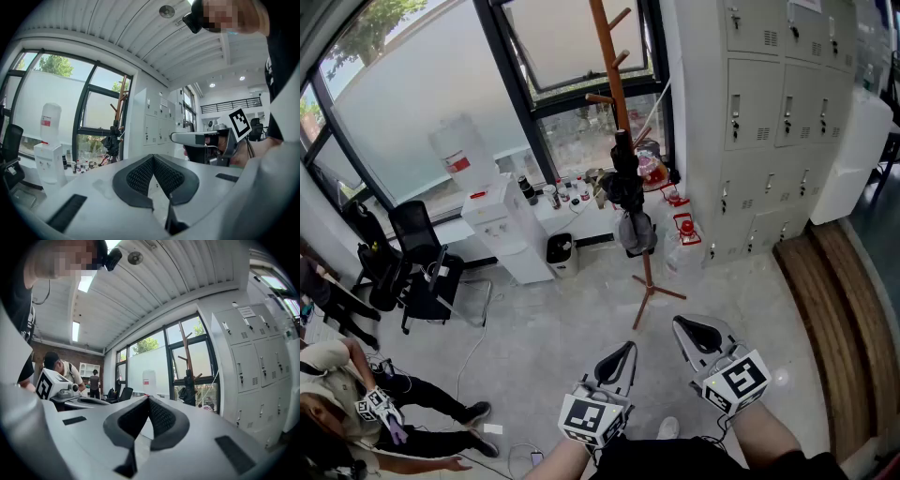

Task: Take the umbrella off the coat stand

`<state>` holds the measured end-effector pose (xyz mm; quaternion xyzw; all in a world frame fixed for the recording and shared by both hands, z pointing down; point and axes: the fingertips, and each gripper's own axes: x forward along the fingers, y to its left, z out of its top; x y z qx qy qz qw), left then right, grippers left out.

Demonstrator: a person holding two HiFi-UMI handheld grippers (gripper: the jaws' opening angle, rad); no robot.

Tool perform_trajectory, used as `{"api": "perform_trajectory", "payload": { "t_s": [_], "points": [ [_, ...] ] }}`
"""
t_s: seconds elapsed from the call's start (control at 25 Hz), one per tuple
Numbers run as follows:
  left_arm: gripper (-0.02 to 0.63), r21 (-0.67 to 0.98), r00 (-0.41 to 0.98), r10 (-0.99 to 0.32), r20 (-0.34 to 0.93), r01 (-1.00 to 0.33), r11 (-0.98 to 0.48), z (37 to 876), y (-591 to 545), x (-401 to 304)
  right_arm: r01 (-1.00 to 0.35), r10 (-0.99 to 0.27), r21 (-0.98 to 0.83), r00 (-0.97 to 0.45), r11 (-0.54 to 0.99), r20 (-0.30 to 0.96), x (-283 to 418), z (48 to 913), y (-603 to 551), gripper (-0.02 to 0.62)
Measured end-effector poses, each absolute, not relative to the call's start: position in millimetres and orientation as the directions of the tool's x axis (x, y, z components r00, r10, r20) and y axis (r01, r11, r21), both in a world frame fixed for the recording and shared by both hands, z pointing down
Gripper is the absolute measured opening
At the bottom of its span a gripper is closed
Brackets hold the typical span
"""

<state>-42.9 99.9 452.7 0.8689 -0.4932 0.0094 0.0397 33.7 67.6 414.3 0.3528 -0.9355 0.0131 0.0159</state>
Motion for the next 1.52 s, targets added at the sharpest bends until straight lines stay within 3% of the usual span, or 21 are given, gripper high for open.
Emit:
{"api": "perform_trajectory", "payload": {
  "t_s": [1.52],
  "points": [
    [0.012, 0.018, 0.493, -0.87, 0.022, -0.87, -0.492, 420.5, 26.1, -30.4, -0.662, -0.662, -0.029, -0.748, 0.749, -0.036, 52.2, 379.6, 6.8, 0.054]
  ]
}}
